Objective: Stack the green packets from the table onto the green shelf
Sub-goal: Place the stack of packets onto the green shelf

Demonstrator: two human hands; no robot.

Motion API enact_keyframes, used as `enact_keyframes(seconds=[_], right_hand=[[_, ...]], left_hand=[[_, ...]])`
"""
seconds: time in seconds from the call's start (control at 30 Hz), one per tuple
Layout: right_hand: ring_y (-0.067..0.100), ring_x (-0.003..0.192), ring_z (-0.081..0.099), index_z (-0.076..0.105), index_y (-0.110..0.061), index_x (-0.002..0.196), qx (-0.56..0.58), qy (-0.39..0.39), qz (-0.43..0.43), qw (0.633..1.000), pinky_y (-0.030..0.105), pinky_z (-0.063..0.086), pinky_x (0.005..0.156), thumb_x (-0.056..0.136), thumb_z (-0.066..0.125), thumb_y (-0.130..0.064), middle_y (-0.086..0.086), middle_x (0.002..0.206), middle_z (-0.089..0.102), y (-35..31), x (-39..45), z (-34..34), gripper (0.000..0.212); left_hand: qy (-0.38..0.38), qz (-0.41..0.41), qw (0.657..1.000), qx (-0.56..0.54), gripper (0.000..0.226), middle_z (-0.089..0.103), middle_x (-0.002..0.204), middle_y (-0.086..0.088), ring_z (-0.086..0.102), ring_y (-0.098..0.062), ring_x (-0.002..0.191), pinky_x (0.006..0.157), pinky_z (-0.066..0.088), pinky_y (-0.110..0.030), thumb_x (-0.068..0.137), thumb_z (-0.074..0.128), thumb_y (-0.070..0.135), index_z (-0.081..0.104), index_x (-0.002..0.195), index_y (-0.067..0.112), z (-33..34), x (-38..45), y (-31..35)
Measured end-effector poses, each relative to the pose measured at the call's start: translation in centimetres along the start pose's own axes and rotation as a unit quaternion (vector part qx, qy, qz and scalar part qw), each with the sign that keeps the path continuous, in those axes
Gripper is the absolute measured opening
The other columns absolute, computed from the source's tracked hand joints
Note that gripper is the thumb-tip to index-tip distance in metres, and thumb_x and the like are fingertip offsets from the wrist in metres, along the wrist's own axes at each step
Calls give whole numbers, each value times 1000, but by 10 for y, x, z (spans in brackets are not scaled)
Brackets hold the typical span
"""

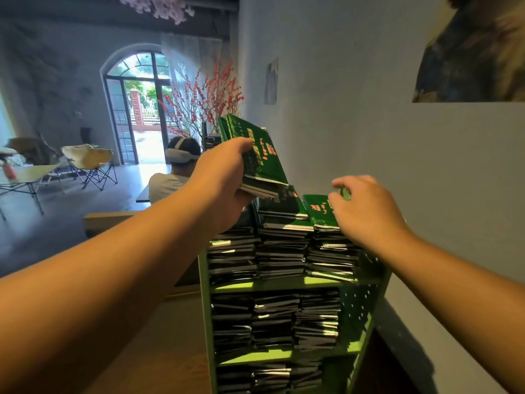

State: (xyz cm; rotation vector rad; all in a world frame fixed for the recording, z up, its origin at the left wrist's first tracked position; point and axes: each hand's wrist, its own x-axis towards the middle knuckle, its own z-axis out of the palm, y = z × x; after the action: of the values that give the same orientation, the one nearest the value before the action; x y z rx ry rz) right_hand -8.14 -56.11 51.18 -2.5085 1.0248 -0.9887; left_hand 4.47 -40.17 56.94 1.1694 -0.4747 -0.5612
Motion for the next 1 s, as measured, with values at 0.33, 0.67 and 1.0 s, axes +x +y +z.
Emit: enact_keyframes(seconds=[0.33, 0.67, 1.0], right_hand=[[24, 113, 59, 61, -18, 135, -71, -189, -68, 977, 30, 43, 83, 92, 64, -55, 3, 132, 64, -69, 11, -9, 56], [22, 89, 61, 70, -18, 116, 192, -156, 30, 969, 30, 47, 68, 74, 90, -20, 7, 125, 65, -62, 26, -5, 46], [26, 89, 70, 71, -10, 114, 235, -235, -3, 943, 35, 58, 76, 79, 86, -20, 11, 106, 71, -114, 22, 22, 39]], left_hand=[[36, -14, 999, 20, 16, 69, 98, -8, 72, -25, 88, 88, 59, -44, 101, 54, 25, 60, 111, 13, -10, 0, 2], [28, -18, 999, -21, 24, 75, 112, -12, 76, -25, 90, 63, 61, -35, 102, 51, 24, 60, 120, 12, -45, -7, 18], [100, 72, 992, -23, 14, 73, 94, -4, 74, -16, 77, 60, 54, -28, 99, 56, 24, 62, 108, 16, -65, -2, 29]])
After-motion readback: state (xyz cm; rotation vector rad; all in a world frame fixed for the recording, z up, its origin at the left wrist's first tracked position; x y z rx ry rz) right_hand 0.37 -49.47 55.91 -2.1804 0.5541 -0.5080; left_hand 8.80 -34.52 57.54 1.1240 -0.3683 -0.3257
